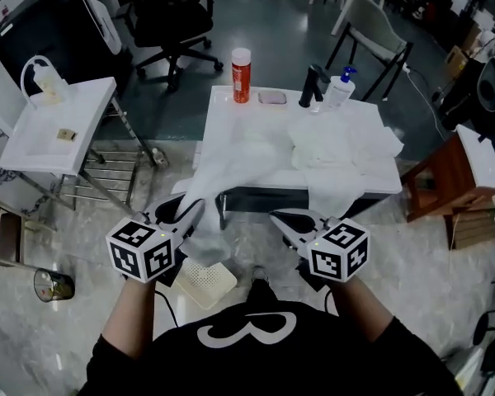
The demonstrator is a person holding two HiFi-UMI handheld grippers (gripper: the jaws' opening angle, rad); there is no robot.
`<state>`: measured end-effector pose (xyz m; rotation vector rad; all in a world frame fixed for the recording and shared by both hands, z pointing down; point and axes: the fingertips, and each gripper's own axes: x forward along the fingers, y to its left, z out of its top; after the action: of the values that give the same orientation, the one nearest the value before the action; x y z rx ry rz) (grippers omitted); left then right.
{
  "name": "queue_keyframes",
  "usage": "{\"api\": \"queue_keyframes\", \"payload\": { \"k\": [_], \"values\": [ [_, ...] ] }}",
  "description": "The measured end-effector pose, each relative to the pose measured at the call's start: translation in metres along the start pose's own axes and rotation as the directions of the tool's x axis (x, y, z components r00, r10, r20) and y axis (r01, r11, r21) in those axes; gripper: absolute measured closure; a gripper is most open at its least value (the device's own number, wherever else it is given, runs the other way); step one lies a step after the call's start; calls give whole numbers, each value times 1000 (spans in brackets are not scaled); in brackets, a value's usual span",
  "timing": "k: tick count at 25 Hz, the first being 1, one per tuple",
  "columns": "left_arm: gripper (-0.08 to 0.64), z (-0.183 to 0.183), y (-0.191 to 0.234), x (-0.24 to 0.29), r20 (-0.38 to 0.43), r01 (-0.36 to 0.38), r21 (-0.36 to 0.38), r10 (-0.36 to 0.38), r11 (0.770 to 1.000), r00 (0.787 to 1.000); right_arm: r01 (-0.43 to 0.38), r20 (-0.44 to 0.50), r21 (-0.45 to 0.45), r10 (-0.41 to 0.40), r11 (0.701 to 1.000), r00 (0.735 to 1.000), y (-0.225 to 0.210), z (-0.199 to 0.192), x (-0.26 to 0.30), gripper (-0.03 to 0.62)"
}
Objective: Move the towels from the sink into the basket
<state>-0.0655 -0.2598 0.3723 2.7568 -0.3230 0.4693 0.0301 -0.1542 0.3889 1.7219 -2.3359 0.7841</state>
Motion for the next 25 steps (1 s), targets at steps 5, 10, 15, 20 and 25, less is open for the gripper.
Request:
{"api": "queue_keyframes", "payload": {
  "k": [5,10,15,20,25],
  "values": [
    [456,-12,-6,-56,30,-56,-22,57,998,998,-44,11,-23,45,999,999,37,-2,5,589],
    [456,-29,-6,-111,57,-98,-56,101,994,993,-84,-2,-47,84,995,996,80,-11,13,589],
    [456,-48,-5,-152,75,-146,-88,153,985,985,-121,-28,-65,120,990,992,111,-23,22,589],
    [456,-66,-6,-183,83,-181,-103,190,978,978,-156,-49,-65,153,986,987,138,-38,31,589],
    [456,-83,-7,-203,68,-208,-109,216,972,974,-169,-63,-44,166,985,984,152,-55,37,589]
  ]
}}
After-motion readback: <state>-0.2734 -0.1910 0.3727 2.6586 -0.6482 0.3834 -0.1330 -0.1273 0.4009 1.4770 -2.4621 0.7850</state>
